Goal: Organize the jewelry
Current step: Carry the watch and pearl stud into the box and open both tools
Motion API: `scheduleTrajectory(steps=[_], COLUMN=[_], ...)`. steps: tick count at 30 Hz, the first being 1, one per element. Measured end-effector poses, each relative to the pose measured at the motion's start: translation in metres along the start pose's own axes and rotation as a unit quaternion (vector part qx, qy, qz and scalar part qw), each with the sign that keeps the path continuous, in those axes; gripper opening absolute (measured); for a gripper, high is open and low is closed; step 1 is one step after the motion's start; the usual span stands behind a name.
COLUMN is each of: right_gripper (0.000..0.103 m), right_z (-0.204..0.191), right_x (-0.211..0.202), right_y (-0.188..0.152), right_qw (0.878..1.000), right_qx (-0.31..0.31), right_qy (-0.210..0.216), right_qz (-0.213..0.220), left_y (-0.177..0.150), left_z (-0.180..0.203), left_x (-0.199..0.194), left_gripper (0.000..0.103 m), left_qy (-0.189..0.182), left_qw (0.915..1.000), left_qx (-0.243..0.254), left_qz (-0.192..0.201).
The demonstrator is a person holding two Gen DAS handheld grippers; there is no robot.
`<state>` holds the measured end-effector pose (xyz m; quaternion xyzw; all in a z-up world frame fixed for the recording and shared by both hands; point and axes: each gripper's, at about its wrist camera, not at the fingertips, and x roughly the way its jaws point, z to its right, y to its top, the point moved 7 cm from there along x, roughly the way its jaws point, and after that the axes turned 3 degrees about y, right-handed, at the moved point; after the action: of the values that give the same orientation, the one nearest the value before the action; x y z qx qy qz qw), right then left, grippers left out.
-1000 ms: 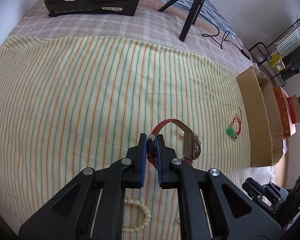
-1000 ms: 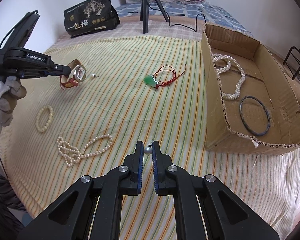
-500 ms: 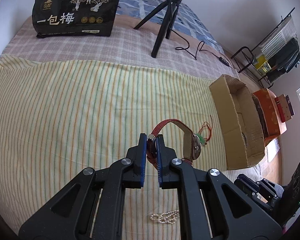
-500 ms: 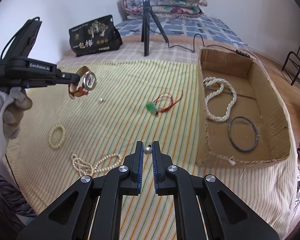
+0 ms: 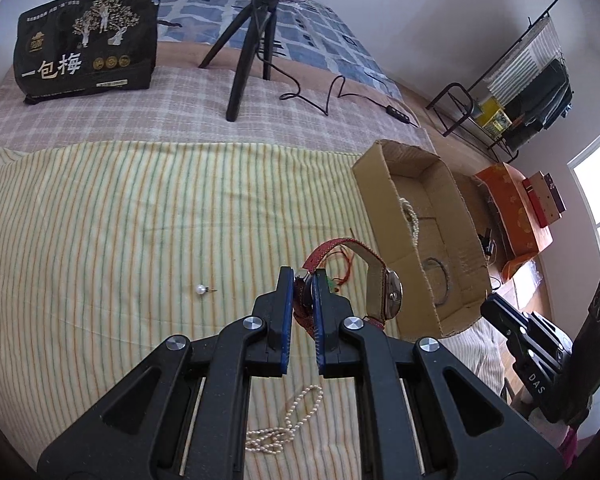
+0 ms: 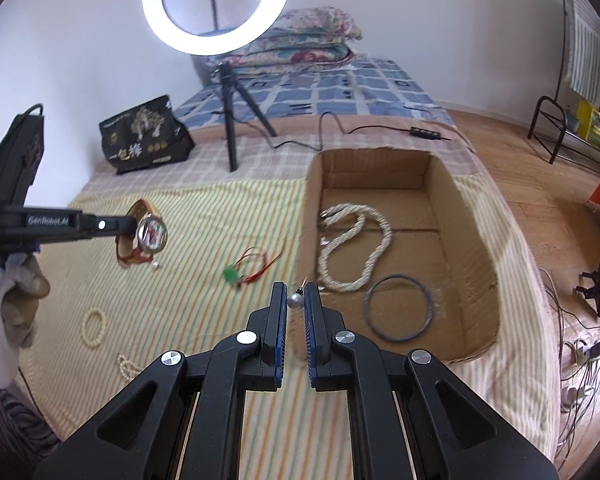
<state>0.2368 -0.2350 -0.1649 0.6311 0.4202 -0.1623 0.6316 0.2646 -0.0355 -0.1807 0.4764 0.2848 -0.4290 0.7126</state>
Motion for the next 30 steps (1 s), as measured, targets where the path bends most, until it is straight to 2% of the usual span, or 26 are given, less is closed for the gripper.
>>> scheduleTrajectory(steps=[6, 15, 30], right_gripper=[0.007, 0.007, 0.007], right_z=[0.032, 0.068, 0.099], right_x=[-0.005, 0.009, 0.049], right_y=[0.015, 0.028, 0.055], right_qw=[0.999, 0.998, 0.995], right_qx=[0.028, 0.050, 0.093], right_qy=[-0.016, -0.036, -0.037], right_qz=[0.015, 0.016, 0.016], left_y=[-0.005, -0.019, -0.034], left_z=[0.043, 0.098, 0.145], left_x=[0.009, 0.027, 0.056], left_gripper=[0.007, 0.007, 0.007], left_qy=[-0.023, -0.049, -0.063], left_qw=[0.9994, 0.9969, 0.9941], left_qx=[0.026, 0.057, 0.079], left_qz=[-0.005, -0.021, -0.038])
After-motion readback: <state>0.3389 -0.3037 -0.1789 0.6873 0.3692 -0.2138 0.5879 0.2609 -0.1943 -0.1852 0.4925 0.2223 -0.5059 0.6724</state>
